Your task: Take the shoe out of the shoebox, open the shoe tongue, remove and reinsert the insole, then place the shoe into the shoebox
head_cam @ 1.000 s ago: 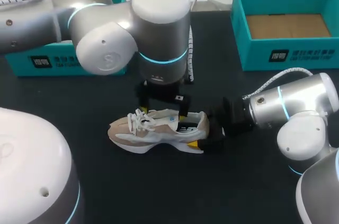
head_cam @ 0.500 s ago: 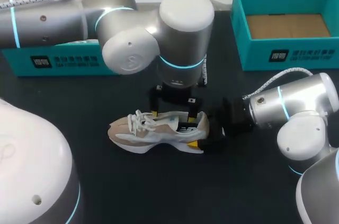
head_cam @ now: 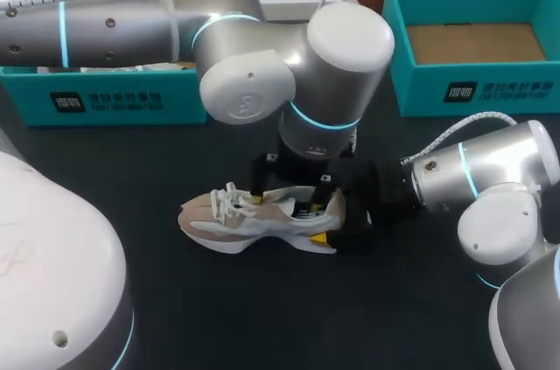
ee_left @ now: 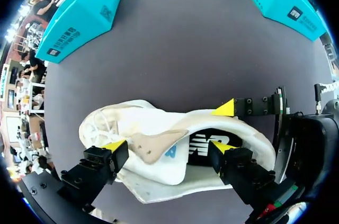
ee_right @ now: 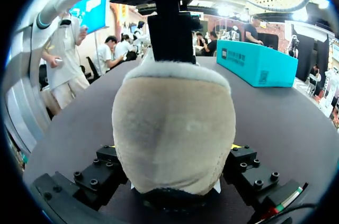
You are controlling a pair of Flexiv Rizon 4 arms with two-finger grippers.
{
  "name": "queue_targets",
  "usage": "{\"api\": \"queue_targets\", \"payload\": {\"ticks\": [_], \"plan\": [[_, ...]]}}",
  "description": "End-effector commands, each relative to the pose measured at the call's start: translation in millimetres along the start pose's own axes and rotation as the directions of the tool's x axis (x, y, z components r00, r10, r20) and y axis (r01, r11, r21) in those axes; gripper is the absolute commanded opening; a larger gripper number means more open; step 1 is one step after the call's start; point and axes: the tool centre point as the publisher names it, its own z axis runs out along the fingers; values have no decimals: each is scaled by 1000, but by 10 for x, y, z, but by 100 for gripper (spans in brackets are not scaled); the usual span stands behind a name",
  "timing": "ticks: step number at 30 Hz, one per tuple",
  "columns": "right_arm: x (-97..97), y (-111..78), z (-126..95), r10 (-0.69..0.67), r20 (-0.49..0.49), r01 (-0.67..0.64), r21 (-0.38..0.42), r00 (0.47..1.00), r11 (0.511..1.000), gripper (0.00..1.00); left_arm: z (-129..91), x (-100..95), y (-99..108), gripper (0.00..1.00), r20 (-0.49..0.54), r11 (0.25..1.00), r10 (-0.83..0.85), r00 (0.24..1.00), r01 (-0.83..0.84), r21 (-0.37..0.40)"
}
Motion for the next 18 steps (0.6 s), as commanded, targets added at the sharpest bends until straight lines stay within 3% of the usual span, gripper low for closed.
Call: {"api": "queue_targets", "payload": {"ticks": [1, 18], "plan": [[-8, -8, 57, 1, 2, -1, 5, 1000, 1000, 0, -69, -122, 39, 100, 13, 1000, -18, 1000, 18, 11], [-8, -8, 57, 1, 2, -1, 5, 1000, 1000, 0, -144, -474, 39, 100, 81, 997, -77, 994, 76, 12]]}}
